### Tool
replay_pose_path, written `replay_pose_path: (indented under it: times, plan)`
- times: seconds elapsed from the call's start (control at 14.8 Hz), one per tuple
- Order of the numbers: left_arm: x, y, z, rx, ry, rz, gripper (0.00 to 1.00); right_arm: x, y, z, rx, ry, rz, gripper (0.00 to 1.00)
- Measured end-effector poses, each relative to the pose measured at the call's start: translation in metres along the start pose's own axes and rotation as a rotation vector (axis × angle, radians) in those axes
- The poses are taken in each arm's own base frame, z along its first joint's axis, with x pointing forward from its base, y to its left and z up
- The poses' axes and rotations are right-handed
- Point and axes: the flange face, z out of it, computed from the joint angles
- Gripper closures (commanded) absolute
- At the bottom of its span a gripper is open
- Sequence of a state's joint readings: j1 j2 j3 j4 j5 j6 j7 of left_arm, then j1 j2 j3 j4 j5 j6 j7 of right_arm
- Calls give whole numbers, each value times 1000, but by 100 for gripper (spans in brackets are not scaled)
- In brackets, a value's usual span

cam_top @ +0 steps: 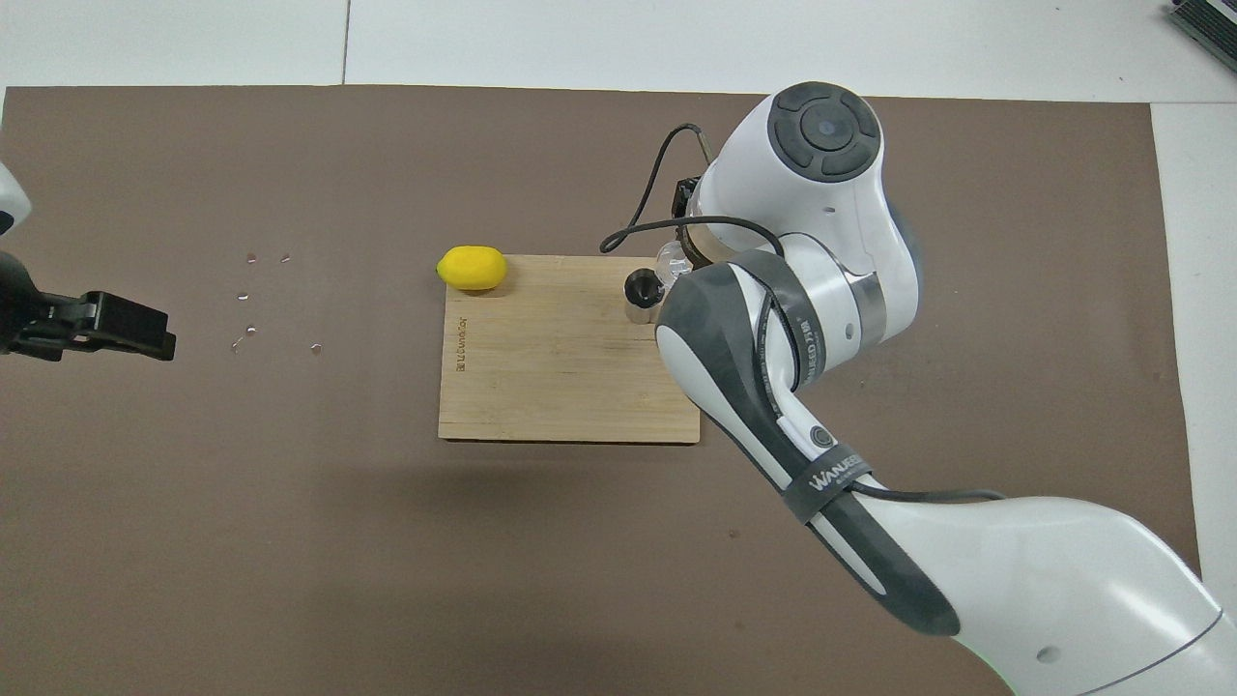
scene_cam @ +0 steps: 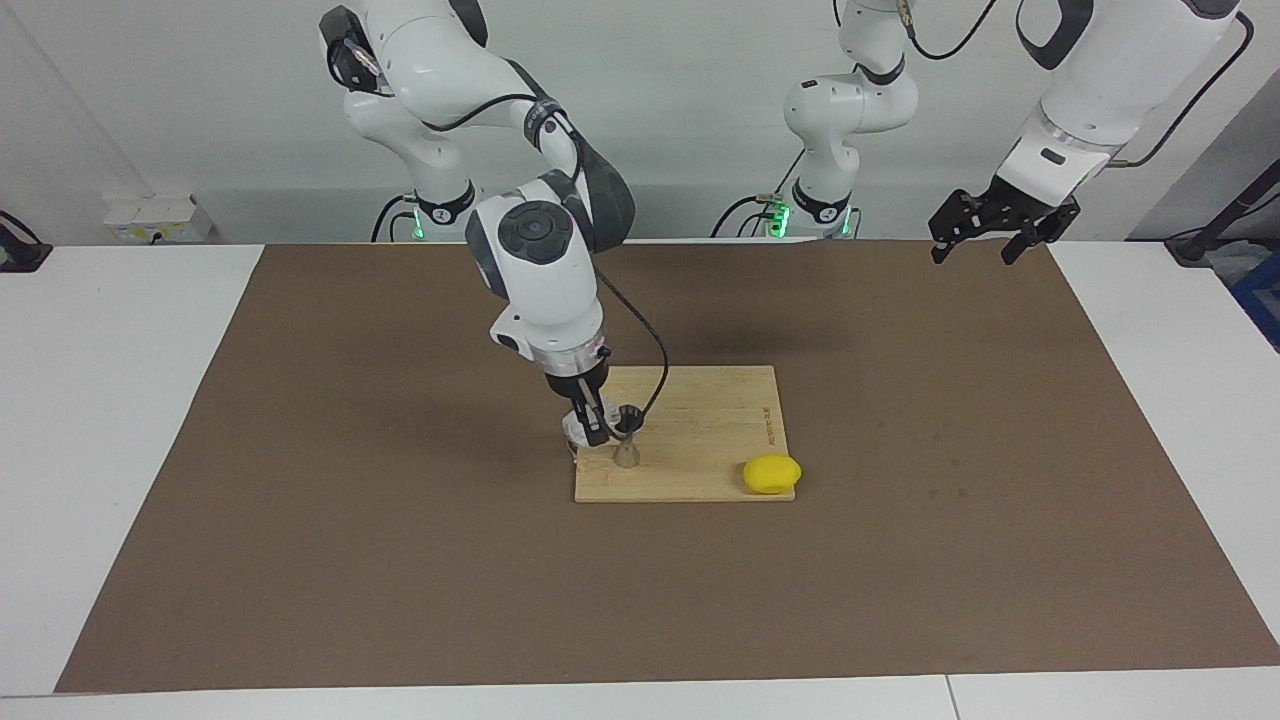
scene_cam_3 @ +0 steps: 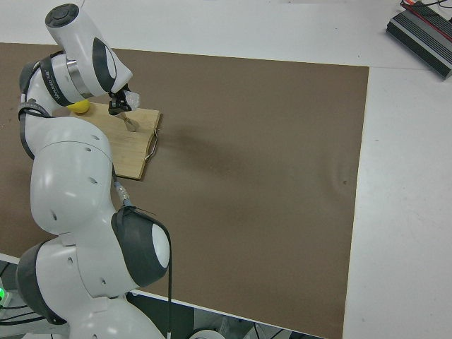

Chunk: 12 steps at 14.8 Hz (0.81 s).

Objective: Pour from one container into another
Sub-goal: 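Tilt the glass cup with the right gripper over the dark cup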

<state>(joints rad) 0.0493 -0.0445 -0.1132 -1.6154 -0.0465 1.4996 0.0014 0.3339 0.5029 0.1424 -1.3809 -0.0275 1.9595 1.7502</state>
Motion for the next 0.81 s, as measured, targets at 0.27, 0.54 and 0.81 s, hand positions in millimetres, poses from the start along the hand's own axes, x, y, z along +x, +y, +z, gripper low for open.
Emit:
replay_pose_path:
  times: [0.27,0.54,0.81]
  plan:
    - [0,0,0,0,0,0,0,-9,0,-2,12,61,-45,92]
    - [0,0,0,0,0,0,0,-19,1,-4,20,106,-82,92]
    - [0,0,0,0,0,0,0,-25,2,-4,28,147,-118,92]
